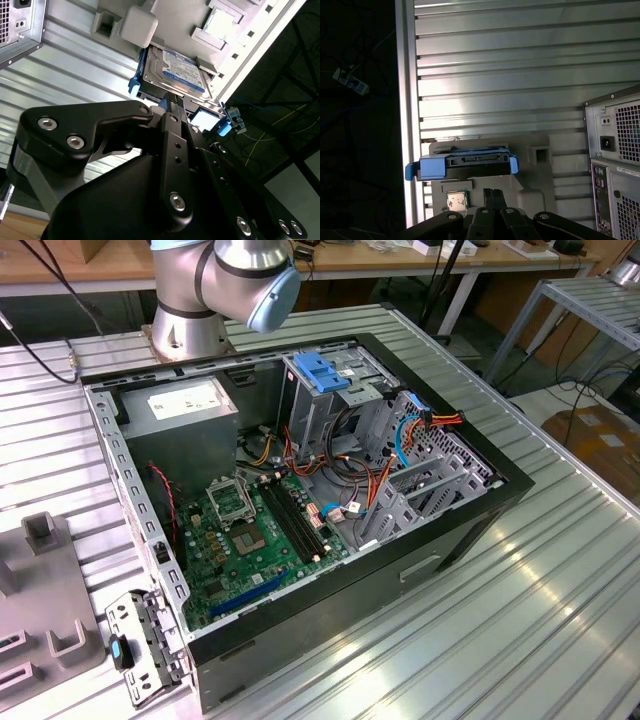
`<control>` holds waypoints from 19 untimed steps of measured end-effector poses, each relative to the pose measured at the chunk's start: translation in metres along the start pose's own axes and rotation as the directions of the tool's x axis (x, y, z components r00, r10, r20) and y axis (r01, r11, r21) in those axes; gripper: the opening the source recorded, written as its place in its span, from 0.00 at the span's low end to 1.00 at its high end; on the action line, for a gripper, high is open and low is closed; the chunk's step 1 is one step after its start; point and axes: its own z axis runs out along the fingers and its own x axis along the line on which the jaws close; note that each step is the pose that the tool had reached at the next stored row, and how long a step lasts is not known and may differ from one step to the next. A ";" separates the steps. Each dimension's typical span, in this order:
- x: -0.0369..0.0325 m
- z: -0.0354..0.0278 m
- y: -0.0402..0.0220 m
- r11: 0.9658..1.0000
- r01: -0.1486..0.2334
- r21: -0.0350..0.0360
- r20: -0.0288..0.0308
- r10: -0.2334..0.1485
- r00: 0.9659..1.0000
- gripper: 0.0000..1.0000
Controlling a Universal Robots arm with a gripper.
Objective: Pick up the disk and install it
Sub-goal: 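Reach for the disk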
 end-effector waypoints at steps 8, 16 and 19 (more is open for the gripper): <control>0.0106 0.0002 -0.0007 1.000 0.000 0.000 0.003 0.000 1.000 0.11; 0.0139 0.0004 -0.0006 1.000 0.000 0.000 0.003 0.000 1.000 0.11; 0.0147 0.0003 -0.0006 1.000 0.000 0.000 0.003 0.000 1.000 0.11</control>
